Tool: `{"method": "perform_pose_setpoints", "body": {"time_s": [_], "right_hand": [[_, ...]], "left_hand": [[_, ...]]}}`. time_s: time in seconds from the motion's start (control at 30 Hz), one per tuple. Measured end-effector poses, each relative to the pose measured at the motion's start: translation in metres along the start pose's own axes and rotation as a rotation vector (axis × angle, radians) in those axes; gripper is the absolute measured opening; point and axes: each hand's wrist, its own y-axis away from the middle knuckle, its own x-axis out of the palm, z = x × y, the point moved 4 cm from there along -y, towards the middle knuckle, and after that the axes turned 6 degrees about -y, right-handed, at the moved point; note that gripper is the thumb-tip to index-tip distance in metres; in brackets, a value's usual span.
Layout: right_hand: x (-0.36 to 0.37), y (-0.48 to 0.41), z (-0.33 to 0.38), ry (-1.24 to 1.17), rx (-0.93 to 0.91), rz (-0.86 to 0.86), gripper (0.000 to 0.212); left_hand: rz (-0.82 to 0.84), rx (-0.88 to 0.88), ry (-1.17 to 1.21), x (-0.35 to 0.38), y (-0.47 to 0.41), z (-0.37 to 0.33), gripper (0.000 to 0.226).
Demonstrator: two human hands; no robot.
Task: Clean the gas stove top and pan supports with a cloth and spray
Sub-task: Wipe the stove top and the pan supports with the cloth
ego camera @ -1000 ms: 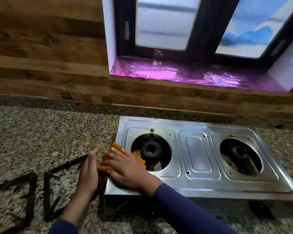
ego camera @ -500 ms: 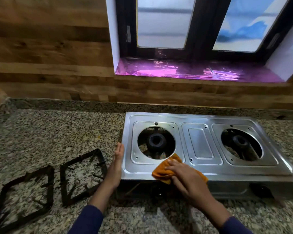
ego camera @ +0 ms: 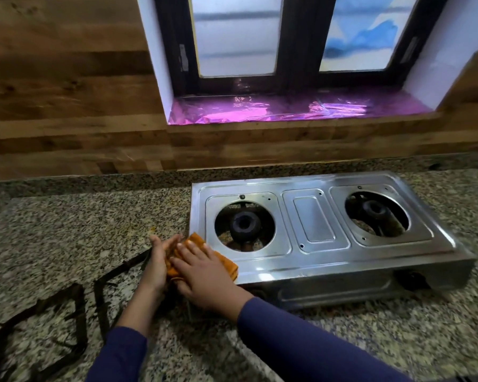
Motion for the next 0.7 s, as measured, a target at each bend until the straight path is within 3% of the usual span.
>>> {"method": "perform_pose_setpoints", "body": {"time_s": [0.1, 0.2, 0.33, 0.43, 0.57, 0.7], "right_hand": [[-0.003, 0.018, -0.002, -0.037, -0.081, -0.056, 0.048], [-0.003, 0.057, -0.021, -0.024, -0.178, -0.117, 0.05], [-0.028, 0.117, -0.069, -0.09, -0.047, -0.307, 0.046], [-0.051, 0.145, -0.106, -0.052, 0.096, -0.386, 0.045], [-0.052, 0.141, -0.107, -0.047, 0.173, -0.372, 0.045], [-0.032, 0.113, -0.067, -0.045, 0.041, -0.254, 0.049]], "left_hand": [[0.027, 0.0, -0.138, 0.0, 0.001, 0.0, 0.086], [0.015, 0.054, -0.264, 0.015, 0.01, -0.003, 0.065], [0.009, 0.121, -0.388, 0.035, 0.014, 0.004, 0.095], [-0.008, 0.169, -0.406, 0.044, 0.018, 0.008, 0.102], [-0.018, 0.171, -0.373, 0.043, 0.017, 0.009, 0.084], [0.014, 0.152, -0.362, 0.04, 0.014, 0.011, 0.128]]}}
